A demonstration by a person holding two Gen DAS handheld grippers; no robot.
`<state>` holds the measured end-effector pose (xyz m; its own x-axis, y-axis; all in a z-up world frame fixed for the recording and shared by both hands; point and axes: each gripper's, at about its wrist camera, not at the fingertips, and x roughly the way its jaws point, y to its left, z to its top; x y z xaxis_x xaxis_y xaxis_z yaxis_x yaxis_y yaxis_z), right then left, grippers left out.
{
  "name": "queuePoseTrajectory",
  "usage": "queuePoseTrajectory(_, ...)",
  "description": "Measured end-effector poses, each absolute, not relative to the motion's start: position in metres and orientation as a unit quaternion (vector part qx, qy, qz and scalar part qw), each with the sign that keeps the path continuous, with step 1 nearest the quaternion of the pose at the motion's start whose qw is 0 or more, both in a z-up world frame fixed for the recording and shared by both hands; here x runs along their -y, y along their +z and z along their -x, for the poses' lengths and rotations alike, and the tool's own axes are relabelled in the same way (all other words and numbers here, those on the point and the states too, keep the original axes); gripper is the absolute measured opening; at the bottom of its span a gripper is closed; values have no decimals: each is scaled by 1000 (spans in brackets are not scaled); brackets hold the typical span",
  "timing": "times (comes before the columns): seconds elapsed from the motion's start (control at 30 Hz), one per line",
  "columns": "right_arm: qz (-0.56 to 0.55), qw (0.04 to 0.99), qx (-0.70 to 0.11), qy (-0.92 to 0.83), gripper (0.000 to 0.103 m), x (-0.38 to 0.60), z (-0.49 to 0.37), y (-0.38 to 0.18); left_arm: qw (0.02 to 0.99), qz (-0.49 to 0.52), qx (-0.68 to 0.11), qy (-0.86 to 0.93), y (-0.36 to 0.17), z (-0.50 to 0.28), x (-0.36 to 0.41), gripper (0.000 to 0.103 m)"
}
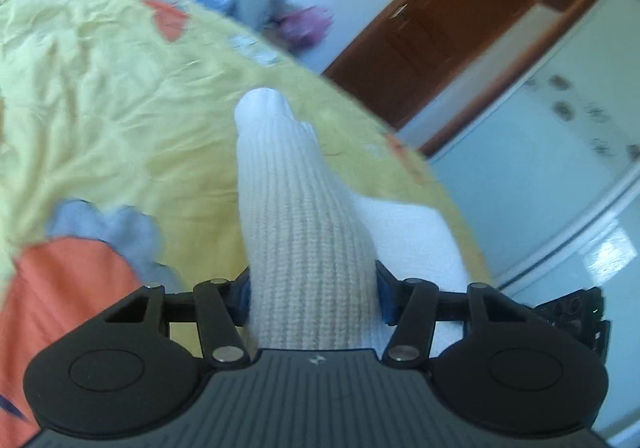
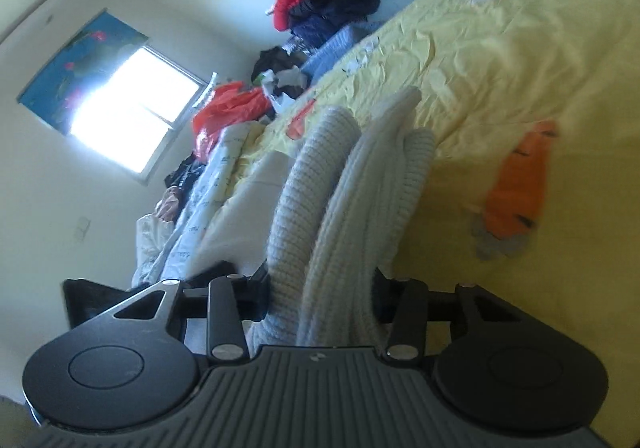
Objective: Fold small clothes
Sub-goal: 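Grasp the folded bundle with both tools and fold it over again, then open both tools and release the folded cardigan bundle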
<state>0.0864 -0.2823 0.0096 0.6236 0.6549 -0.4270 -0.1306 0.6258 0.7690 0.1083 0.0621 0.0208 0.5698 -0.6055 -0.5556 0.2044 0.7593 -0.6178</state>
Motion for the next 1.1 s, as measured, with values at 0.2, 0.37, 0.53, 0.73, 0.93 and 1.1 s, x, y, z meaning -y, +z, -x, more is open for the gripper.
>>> queuePoseTrajectory(0.2, -405, 807, -390, 180, 82, 274, -112, -16, 819, 318, -419, -229, -3, -94, -102, 85)
queuePoseTrajectory(0.37, -382, 807, -395, 215, 99, 275, -81, -11, 786, 353, -425, -279, -21, -66, -113, 86)
queuePoseTrajectory(0.53, -281, 839, -408, 225, 92, 246, -67, -8, 808, 333, -402, -272, -19, -58, -95, 73)
queuePoseTrajectory(0.73, -266, 834, -418, 244, 67, 250, -57, 5, 823, 289, -395, -289, -2, -40, -92, 60)
queuePoseTrajectory(0.93, -294, 834, -411, 223, 86, 255, -49, -10, 839, 280, -392, -254, -10, -41, -92, 84)
queuePoseTrajectory(1.1, -286, 861, -381, 177, 88, 261, -28, 11, 910, 215, -310, -174, 36, -15, -131, 84)
